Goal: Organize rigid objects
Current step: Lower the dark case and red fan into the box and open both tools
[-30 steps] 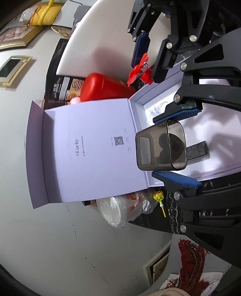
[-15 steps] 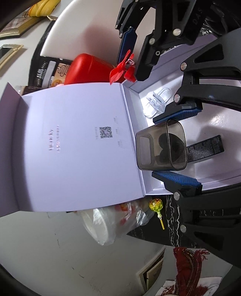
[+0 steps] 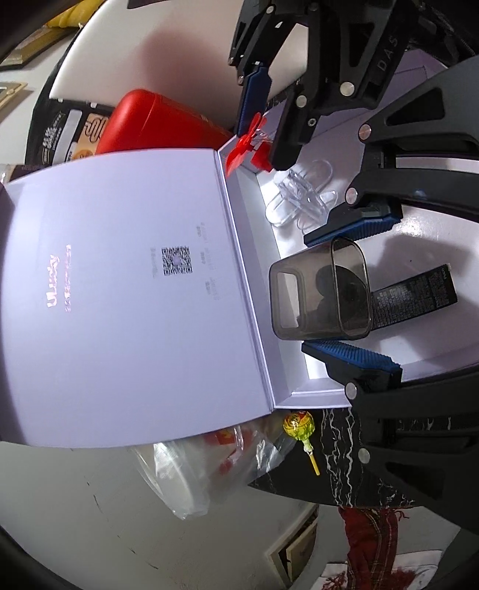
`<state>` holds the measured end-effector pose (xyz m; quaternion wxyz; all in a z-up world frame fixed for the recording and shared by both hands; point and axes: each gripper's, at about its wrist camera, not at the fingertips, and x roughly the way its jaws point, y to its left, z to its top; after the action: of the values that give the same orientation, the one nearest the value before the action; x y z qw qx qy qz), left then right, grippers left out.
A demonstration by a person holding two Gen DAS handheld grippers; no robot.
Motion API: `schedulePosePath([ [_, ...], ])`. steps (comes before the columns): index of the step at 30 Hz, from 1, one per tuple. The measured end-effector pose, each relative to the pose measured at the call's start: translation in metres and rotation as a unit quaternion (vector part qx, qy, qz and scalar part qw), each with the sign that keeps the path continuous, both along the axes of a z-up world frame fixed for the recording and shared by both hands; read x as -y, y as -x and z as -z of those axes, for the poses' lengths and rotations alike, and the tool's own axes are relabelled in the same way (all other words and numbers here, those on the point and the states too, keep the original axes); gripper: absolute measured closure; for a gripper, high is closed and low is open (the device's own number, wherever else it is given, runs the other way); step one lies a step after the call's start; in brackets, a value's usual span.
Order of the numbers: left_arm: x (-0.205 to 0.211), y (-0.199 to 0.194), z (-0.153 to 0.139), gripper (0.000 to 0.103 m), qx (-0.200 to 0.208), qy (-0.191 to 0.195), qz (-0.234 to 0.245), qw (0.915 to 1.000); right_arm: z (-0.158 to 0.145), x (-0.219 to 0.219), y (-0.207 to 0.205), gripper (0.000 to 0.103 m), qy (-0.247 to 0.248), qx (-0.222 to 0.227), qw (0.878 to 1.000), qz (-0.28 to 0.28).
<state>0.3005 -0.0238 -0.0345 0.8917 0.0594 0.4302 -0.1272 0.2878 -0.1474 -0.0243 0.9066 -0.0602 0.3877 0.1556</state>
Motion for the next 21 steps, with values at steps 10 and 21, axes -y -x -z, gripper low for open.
schedulePosePath([
  [10, 0.002, -0.013, 0.006, 0.045, -0.023, -0.005, -0.010, 0.9997, 0.007, -0.007, -0.003, 0.046, 0.020, -0.004, 1.000, 0.014],
  [21, 0.010, -0.011, -0.005, 0.023, 0.006, -0.033, -0.033, 0.9989, 0.003, 0.008, 0.007, 0.045, 0.006, -0.007, 0.999, 0.035],
])
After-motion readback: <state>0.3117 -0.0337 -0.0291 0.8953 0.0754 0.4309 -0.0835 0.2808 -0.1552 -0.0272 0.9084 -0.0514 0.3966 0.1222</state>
